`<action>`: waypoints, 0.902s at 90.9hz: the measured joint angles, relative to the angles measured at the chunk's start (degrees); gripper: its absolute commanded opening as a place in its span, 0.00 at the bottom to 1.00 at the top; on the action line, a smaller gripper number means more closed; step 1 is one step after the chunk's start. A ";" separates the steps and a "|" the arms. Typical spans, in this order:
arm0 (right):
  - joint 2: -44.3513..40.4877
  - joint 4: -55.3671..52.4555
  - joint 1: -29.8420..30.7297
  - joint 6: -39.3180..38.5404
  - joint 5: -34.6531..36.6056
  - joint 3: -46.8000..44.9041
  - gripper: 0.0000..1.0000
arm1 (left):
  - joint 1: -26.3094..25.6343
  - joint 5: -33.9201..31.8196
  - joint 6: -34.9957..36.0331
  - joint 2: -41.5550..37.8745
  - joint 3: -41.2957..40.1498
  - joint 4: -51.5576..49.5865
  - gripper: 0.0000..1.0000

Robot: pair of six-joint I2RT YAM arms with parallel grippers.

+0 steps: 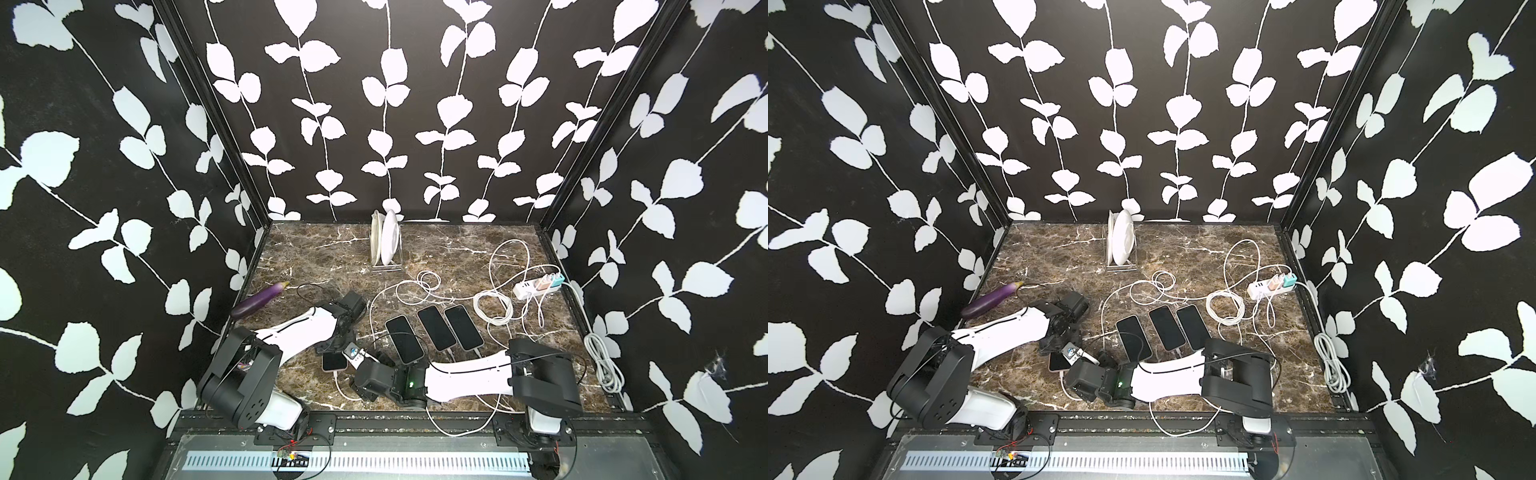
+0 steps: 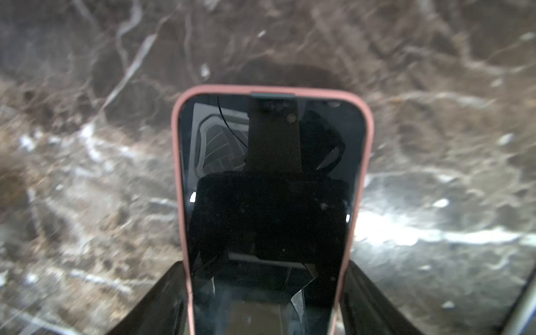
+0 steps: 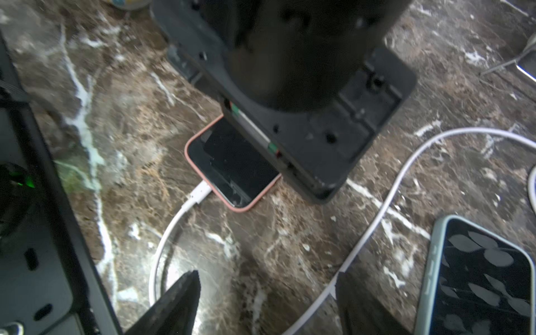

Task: Unplug the charging cable from the phone
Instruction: Pick up the phone at the center of the board, then remove the charging cable from the phone.

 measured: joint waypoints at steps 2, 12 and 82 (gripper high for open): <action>0.11 0.44 0.00 -0.22 -0.28 0.11 0.75 | 0.00 -0.04 -0.33 -0.31 0.02 -0.52 0.00; 0.57 2.12 0.02 -0.66 -1.68 0.74 0.74 | 0.11 -0.09 -2.12 -2.29 0.44 -2.62 0.00; 3.61 3.13 4.07 -0.39 -4.22 2.67 0.59 | 0.17 -1.81 -9.07 -10.01 2.89 -5.68 0.00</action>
